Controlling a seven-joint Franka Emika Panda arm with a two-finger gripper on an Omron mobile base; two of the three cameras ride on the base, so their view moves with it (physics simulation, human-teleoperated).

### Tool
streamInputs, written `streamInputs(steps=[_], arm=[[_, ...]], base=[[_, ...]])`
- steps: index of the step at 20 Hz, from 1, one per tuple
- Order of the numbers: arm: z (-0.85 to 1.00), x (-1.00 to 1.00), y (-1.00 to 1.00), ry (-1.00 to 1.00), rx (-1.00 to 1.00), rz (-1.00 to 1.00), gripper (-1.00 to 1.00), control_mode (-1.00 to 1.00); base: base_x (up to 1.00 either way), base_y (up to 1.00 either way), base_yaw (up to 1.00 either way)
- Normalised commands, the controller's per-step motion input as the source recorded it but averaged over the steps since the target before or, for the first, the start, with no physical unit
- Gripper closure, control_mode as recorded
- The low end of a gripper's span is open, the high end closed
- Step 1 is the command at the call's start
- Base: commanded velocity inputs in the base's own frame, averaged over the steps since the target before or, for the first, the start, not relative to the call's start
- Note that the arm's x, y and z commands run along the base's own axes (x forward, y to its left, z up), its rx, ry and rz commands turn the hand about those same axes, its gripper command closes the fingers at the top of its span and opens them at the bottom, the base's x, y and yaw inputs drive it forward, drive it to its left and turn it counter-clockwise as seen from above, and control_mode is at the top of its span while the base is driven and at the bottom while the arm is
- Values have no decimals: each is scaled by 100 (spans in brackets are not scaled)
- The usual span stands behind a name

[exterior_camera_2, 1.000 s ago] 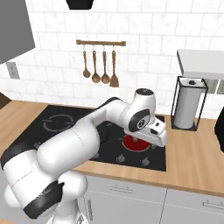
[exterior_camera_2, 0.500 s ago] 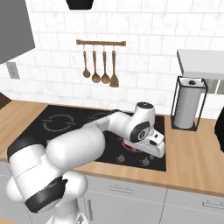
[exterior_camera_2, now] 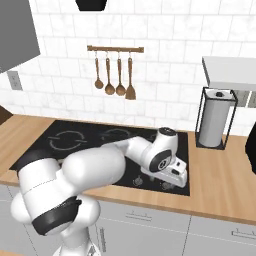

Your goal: Turn off the front right burner of the stove.

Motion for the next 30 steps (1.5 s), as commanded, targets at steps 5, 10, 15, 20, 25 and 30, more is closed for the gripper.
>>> streamInputs(steps=[5, 10, 15, 20, 25, 30], arm=[[-24, 13, 0, 0, 0, 3, -100, -100], [-21, 15, 0, -4, 0, 2, -100, -100], [-16, 15, -7, -7, 0, 1, -100, -100], [-9, 18, -22, -5, 0, 3, -100, -100], [-10, 27, -15, -1, 0, 1, -100, -100], [-7, 24, -4, 0, 0, 0, -100, -100]], base=[[0, 0, 0], [0, 0, 0], [0, 0, 0], [0, 0, 0], [0, 0, 0], [0, 0, 0]])
